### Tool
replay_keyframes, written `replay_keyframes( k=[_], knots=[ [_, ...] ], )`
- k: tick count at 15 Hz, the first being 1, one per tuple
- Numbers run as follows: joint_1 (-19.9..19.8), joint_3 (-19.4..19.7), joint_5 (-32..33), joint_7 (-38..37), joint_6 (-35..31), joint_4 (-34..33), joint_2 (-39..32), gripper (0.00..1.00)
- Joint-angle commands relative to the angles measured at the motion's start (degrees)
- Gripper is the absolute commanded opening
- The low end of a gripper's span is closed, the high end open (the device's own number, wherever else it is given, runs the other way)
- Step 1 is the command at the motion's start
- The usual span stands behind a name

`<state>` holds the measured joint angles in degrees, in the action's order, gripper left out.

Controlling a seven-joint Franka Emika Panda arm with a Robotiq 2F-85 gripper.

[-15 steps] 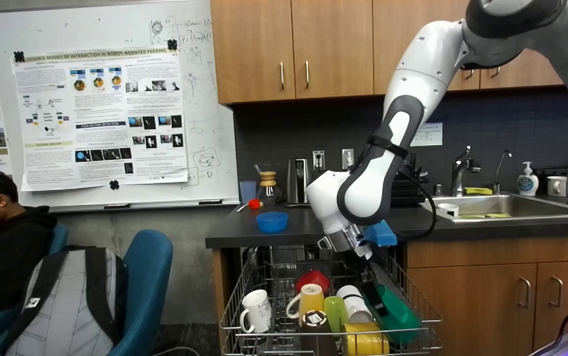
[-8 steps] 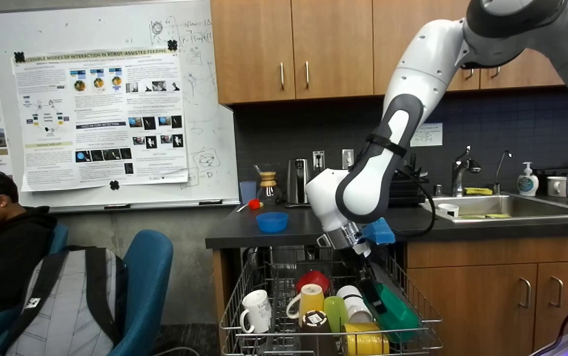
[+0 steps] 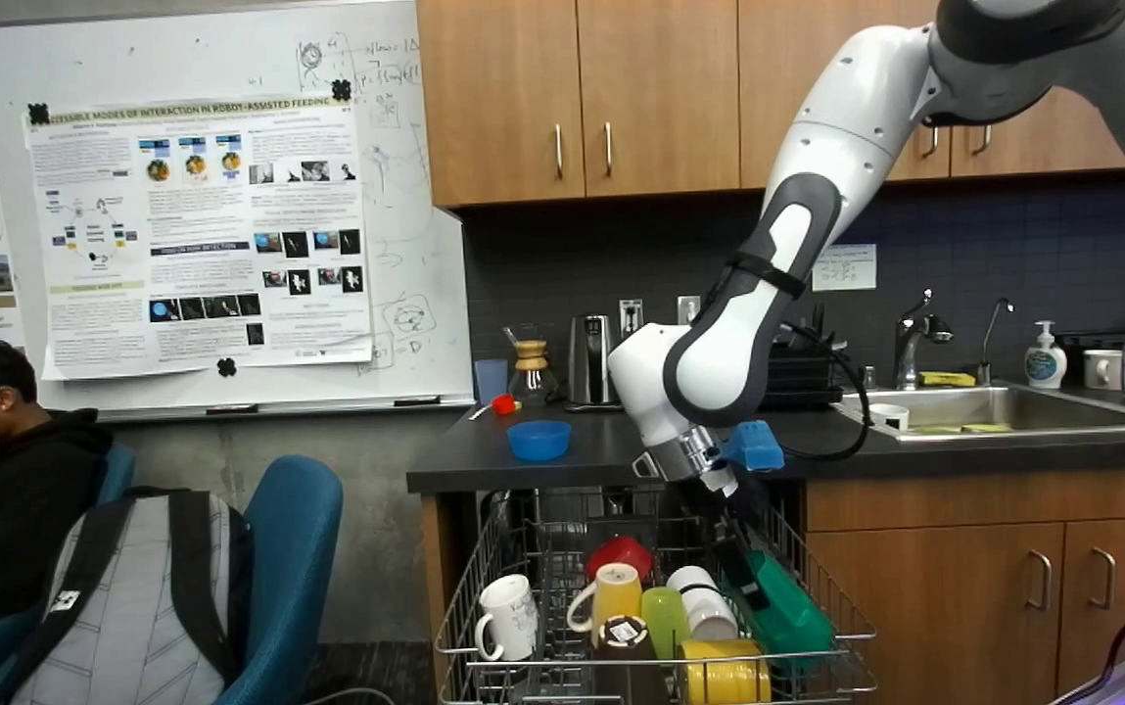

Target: Lift the green cup in the dish washing rack and place it on the far right of the dish washing rack

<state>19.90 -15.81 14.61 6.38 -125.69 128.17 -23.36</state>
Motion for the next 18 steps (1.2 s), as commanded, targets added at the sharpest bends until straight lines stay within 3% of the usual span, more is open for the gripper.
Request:
replay_keyframes(
  k=[1,10,18],
  knots=[
    [-1.86,-1.26,-3.88,2.33,2.5,2.7,4.89,0.49],
    [-3.26,-2.18,-9.75,5.92,2.88,3.08,11.48,0.49],
    [-1.79,-2.86,-7.08,6.87,1.32,-3.44,9.48,0.49]
  ],
)
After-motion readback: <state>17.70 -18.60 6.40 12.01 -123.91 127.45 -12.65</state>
